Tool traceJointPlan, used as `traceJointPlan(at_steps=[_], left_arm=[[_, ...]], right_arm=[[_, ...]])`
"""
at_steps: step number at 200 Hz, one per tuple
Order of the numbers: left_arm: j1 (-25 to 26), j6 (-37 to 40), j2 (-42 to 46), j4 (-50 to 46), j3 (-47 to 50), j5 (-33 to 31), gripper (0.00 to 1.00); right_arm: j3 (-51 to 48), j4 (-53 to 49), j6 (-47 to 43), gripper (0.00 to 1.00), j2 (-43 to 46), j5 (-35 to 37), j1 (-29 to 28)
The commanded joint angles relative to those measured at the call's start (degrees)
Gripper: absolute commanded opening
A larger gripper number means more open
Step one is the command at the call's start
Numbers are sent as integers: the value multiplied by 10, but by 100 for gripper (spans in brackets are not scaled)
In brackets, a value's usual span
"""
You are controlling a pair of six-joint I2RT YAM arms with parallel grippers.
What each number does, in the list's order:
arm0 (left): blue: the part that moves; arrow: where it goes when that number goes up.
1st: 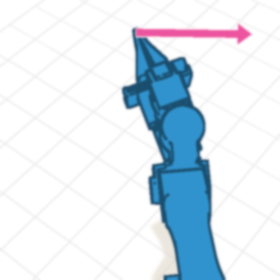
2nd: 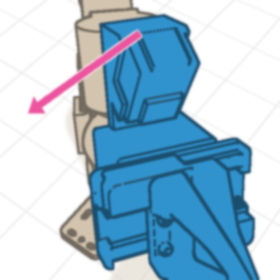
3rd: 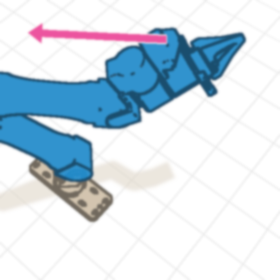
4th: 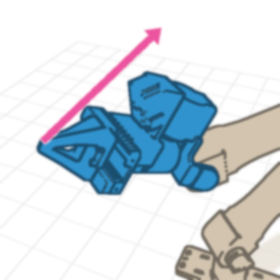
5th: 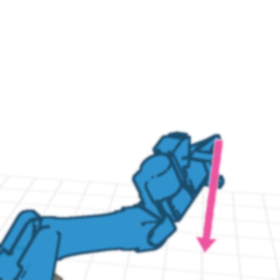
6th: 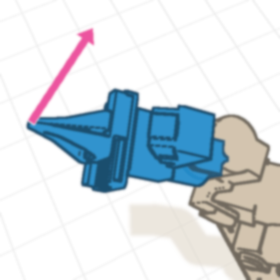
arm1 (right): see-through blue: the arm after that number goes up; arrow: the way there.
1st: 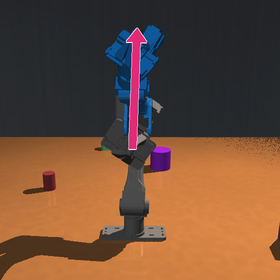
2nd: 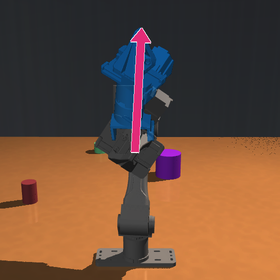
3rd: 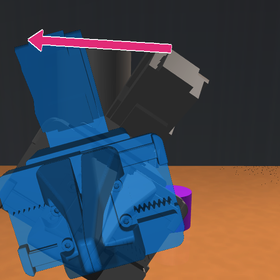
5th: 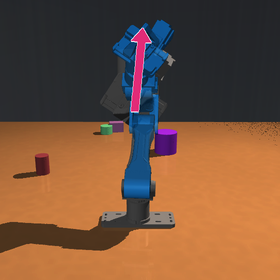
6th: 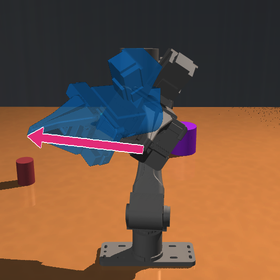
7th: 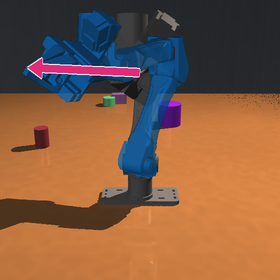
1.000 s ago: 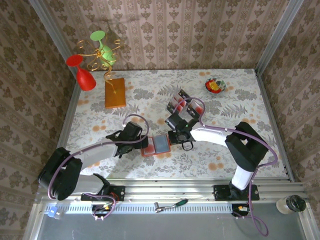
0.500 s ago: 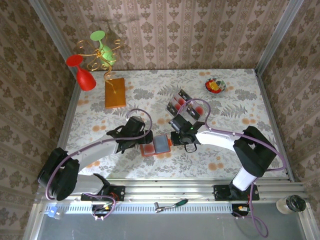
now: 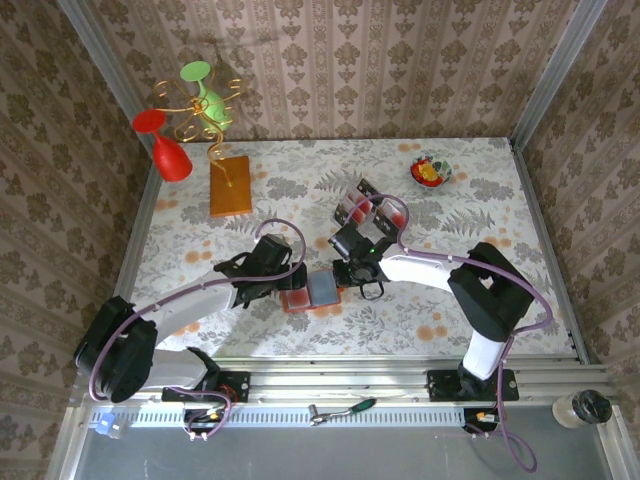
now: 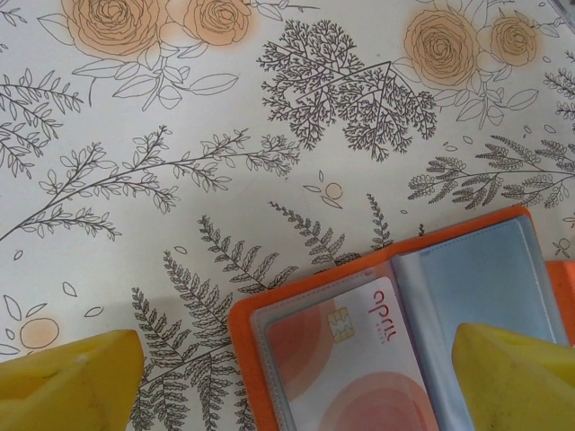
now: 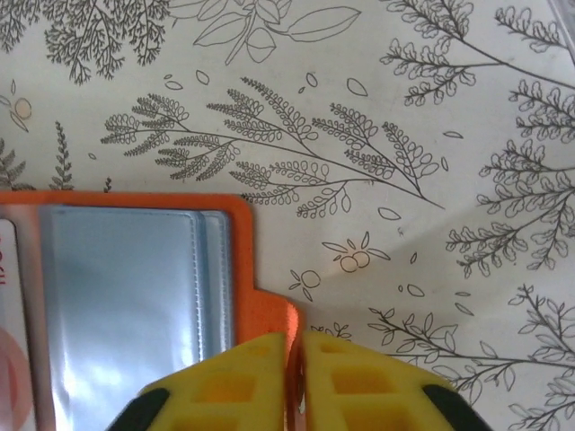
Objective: Put the credit cards into the card holder
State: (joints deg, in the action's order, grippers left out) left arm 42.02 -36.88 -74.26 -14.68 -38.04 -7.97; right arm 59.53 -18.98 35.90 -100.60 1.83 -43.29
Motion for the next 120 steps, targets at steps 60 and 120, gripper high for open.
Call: traceJointPlan(at_steps=[60,120], left_arm=[[31,-14,-13,7,-40,4,90],[63,-27,-44,18,-37,-2,90]], right_arm=[[-78,11,38,0,74,21,8],[-57,0,31,23,109,6,9]])
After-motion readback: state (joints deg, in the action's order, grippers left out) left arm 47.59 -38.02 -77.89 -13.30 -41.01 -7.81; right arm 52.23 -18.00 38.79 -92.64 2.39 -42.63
